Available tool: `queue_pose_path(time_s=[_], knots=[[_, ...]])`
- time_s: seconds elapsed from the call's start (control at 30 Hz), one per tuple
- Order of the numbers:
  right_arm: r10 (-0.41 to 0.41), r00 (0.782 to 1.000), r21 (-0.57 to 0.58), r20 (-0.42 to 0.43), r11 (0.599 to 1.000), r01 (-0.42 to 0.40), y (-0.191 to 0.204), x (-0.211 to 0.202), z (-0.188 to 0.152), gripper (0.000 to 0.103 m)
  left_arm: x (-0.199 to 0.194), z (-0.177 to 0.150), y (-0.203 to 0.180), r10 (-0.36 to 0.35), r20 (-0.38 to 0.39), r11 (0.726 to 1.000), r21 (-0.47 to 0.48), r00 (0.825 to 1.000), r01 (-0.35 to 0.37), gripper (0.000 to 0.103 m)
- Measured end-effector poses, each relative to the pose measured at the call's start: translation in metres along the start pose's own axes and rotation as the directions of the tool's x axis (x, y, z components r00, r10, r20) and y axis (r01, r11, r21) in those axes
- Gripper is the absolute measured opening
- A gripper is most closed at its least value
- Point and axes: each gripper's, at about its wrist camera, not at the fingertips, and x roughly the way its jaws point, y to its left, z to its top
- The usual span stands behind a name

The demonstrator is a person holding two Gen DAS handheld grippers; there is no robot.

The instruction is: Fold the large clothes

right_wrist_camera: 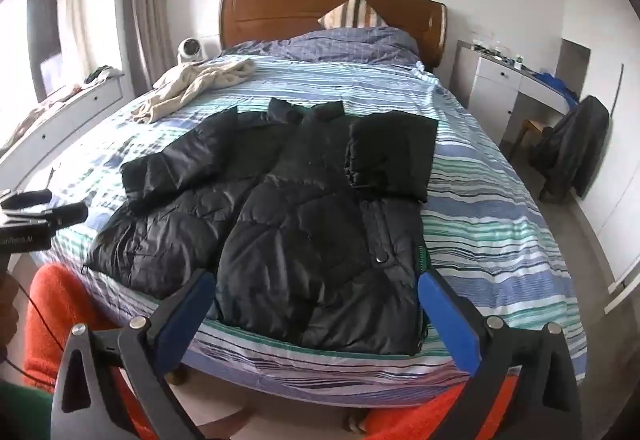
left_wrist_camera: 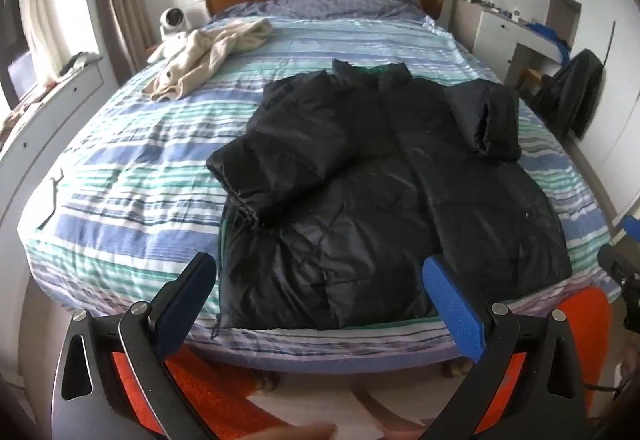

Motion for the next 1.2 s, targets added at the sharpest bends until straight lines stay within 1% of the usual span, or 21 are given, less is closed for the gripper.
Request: queue_pose_path(time_s=[0.13,0.37,0.53,1.2], knots=[[-0.014,1.0,0.006,-0.013,1.0,0.014,-0.003,0.003,0.002,0.103,0.003,0.001,-0.001,0.009,-0.011,1.0,0.012,1.0,-0.009,0.103],[-0.006,1.0,-0.003,-0.019,1.0,0.006,0.0,0.004,0.001,0.103,0.003,0.001,0.001,0.018,-0.012,1.0,-0.001,1.0,-0.018,0.103],[-0.009,1.0,-0.001,-0.025,1.0,0.009,0.0,0.004,0.001,0.103,0.003,0.001,0.0,0.03,-0.015,1.0,0.006,0.999,-0.03,0.103],[-0.003,0.999,-0.01,-0.038,1.0,0.003,0.007,0.009,0.0,0.103,0.001,0.001,0.002,0.038,-0.015,0.999,0.009,0.999,-0.038,0.103]])
